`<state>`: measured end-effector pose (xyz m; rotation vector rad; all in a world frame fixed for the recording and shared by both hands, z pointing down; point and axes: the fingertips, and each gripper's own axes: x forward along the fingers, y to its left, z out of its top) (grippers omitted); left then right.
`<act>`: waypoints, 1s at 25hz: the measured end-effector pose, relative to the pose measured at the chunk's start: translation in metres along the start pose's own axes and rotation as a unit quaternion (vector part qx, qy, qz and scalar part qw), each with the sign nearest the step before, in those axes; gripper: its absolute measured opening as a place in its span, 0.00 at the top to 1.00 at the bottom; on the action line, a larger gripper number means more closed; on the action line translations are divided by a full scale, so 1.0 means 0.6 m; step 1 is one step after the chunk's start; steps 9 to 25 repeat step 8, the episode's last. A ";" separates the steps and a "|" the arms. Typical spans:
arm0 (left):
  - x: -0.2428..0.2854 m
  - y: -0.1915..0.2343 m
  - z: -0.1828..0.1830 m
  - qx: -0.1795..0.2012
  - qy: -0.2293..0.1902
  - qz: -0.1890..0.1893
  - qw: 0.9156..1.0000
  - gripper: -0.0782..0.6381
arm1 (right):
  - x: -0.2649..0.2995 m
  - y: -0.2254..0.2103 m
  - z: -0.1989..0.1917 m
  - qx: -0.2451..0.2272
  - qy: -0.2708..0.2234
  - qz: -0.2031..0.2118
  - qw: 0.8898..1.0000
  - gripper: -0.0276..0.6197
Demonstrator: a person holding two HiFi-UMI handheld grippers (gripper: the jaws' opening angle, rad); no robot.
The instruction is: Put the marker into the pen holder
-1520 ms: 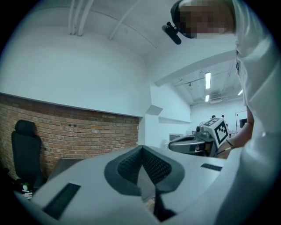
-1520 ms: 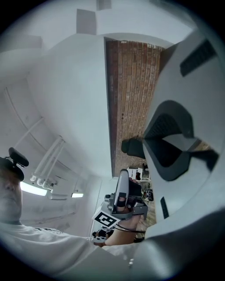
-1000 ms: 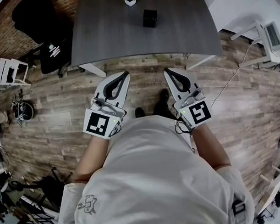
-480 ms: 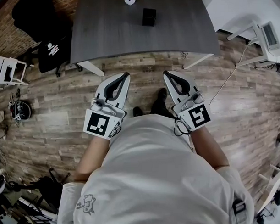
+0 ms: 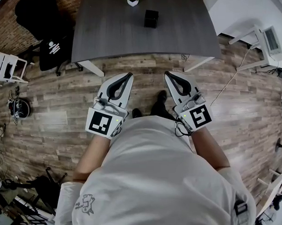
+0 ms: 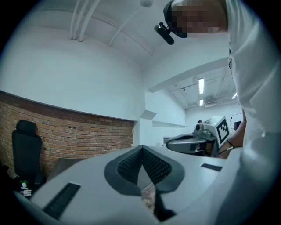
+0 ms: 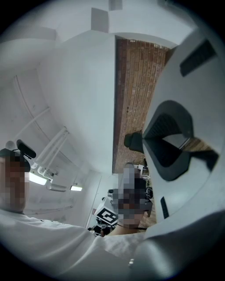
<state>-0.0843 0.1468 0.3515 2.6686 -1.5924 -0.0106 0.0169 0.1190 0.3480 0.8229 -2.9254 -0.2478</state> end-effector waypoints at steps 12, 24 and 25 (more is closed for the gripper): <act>0.002 -0.003 0.006 0.000 0.001 -0.002 1.000 0.88 | 0.000 0.000 0.006 0.013 0.003 0.005 1.000 0.95; 0.002 -0.003 0.006 0.000 0.001 -0.002 1.000 0.88 | 0.000 0.000 0.006 0.013 0.003 0.005 1.000 0.95; 0.002 -0.003 0.006 0.000 0.001 -0.002 1.000 0.88 | 0.000 0.000 0.006 0.013 0.003 0.005 1.000 0.95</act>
